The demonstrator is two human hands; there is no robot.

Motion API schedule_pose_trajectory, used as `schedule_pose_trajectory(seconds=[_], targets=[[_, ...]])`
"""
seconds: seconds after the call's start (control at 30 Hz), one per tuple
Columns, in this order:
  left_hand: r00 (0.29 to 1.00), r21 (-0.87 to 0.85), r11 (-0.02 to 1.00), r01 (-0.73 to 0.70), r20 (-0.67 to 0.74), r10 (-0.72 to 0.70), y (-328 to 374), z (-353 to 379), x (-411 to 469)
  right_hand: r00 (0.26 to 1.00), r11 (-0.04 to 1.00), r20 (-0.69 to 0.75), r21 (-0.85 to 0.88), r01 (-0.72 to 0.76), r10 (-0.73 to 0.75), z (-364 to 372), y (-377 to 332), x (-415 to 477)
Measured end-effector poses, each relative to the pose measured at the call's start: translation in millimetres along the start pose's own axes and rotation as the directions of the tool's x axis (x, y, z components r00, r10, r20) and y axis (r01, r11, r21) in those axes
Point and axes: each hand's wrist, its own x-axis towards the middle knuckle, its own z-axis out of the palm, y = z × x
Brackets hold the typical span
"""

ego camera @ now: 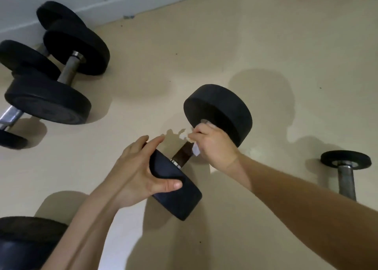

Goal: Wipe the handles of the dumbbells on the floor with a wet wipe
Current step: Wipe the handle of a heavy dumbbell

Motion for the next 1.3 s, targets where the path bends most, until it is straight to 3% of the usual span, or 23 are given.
schedule_pose_trajectory(seconds=[0.07, 0.13, 0.17, 0.23, 0.27, 0.37, 0.5, 0.53, 0.63, 0.67, 0.77, 0.8, 0.93, 1.07, 1.2, 1.3], targets=[[0.969, -0.078, 0.997, 0.016, -0.246, -0.034, 5.2, 14.1, -3.2, 0.987, 0.994, -0.124, 0.044, -0.098, 0.103, 14.7, -11.8, -4.8], [0.894, -0.092, 0.993, 0.079, -0.434, -0.111, 10.5, 29.3, -6.4, 0.997, 0.988, -0.056, 0.148, -0.046, 0.055, 19.6, -29.0, -13.6], [0.885, -0.082, 0.992, 0.099, -0.449, -0.126, 12.8, 33.7, -5.8, 0.999, 0.992, -0.036, 0.12, 0.04, -0.036, 24.8, -27.3, -19.5], [0.892, -0.039, 0.989, 0.144, -0.428, -0.146, 19.5, 37.8, -8.4, 0.988, 0.986, 0.027, 0.079, 0.148, -0.151, 21.2, -12.6, -23.0], [0.898, -0.004, 0.988, 0.156, -0.415, -0.144, 22.3, 38.4, -11.5, 0.996, 0.989, 0.057, 0.129, 0.066, -0.074, 14.3, -2.5, -21.3], [0.904, 0.073, 0.986, 0.149, -0.413, -0.106, 31.9, 45.1, -22.2, 0.987, 0.98, -0.062, 0.149, -0.135, 0.146, 9.7, 13.6, -27.1], [0.877, 0.11, 0.983, 0.147, -0.474, -0.079, 43.6, 62.1, -32.8, 0.987, 0.98, -0.022, 0.115, 0.161, -0.16, 14.8, -9.2, -62.2], [0.871, 0.117, 0.982, 0.149, -0.485, -0.075, 47.1, 66.2, -35.5, 0.987, 0.983, -0.043, 0.092, 0.159, -0.156, 15.5, -1.2, -59.8], [0.862, 0.162, 0.969, 0.186, -0.5, -0.082, 56.5, 72.6, -42.2, 0.975, 0.988, -0.194, 0.129, -0.083, 0.108, 18.7, 14.8, -50.4], [0.86, 0.183, 0.963, 0.2, -0.504, -0.083, 59.0, 72.5, -42.9, 0.974, 0.983, -0.191, 0.161, -0.088, 0.118, 21.1, 8.3, -54.7], [0.857, 0.204, 0.955, 0.213, -0.508, -0.083, 69.9, 73.7, -42.3, 0.968, 0.985, -0.217, 0.083, 0.151, -0.13, 22.1, -7.1, -79.6], [0.861, 0.203, 0.954, 0.222, -0.5, -0.094, 71.2, 74.9, -43.6, 0.966, 0.983, -0.207, 0.063, 0.171, -0.154, 19.4, -0.8, -79.8], [0.896, 0.261, 0.927, 0.268, -0.422, -0.139, 80.2, 89.9, -50.5, 0.926, 0.981, -0.338, 0.151, -0.124, 0.169, 18.9, 18.1, -76.8], [0.908, 0.388, 0.885, 0.257, -0.41, -0.085, 86.4, 99.5, -57.7, 0.965, 0.99, -0.252, 0.106, 0.097, -0.068, 20.1, 11.2, -101.6], [0.914, 0.368, 0.9, 0.232, -0.4, -0.072, 91.3, 109.8, -69.5, 0.905, 0.983, -0.4, 0.162, -0.085, 0.145, 20.9, 28.7, -95.7], [0.869, 0.164, 0.959, 0.23, -0.479, -0.126, 98.4, 108.3, -74.5, 0.964, 0.981, -0.266, 0.189, 0.042, 0.01, 28.9, 4.6, -119.7]])
